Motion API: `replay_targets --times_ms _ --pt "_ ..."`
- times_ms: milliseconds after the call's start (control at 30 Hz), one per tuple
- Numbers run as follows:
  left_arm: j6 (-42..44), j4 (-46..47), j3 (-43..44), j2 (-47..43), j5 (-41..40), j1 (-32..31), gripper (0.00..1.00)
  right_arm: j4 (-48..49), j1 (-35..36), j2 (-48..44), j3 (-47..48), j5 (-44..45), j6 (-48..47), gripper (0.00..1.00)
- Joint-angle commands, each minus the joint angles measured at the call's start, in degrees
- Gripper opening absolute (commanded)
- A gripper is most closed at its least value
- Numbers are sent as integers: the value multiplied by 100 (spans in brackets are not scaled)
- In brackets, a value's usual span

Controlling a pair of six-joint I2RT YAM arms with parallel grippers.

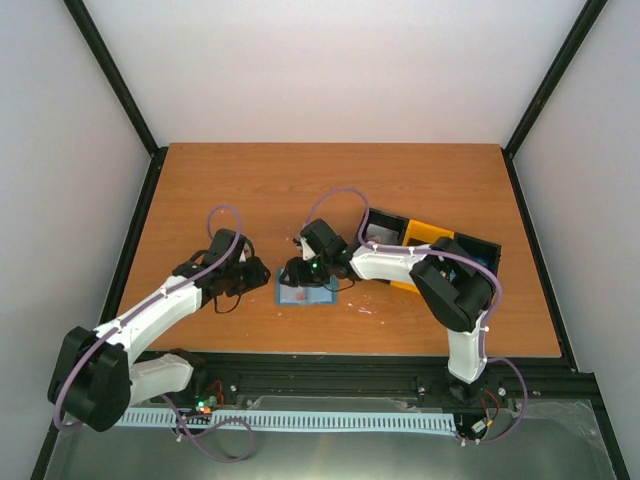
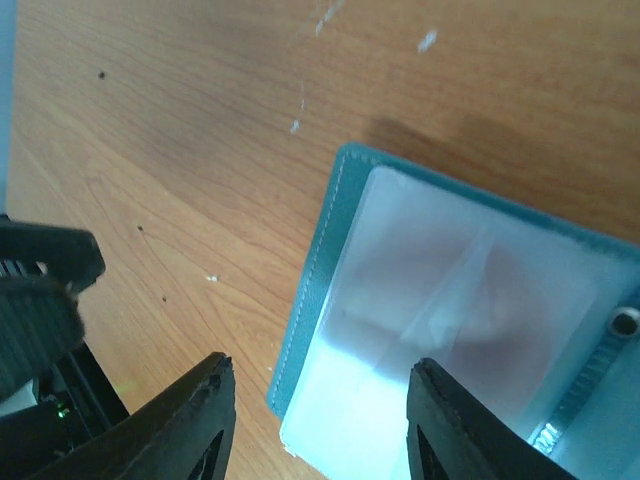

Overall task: Put the credit cards into the card holder
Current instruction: Turn over the card slot in the card holder.

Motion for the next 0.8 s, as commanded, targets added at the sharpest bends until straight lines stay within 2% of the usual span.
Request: replay_targets --times_ms 0,100,233,400,567,667,767 --pt "179 356 200 -332 289 -16 43 -203 -186 -477 283 382 -85 47" --pt "349 577 273 -370 521 -21 50 -575 -506 -1182 167 937 -87 47" --pt "552 813 446 -248 757 -21 52 -1441 -1015 -1786 80 1721 -241 50" --pt "1228 1365 675 241 1895 -25 52 -2012 -1482 -2229 -78 2086 -747 51" --pt "1392 1263 873 812 2400 -252 41 -2022 -1348 -2117 -24 1258 -1242 45" --pt "1458 1148 937 1122 2389 -384 33 -2140 -1096 -1897 108 1368 -1342 42" --pt "1402 1261 915 1437 2450 -426 32 -2128 -1005 -1668 134 1405 -1297 40"
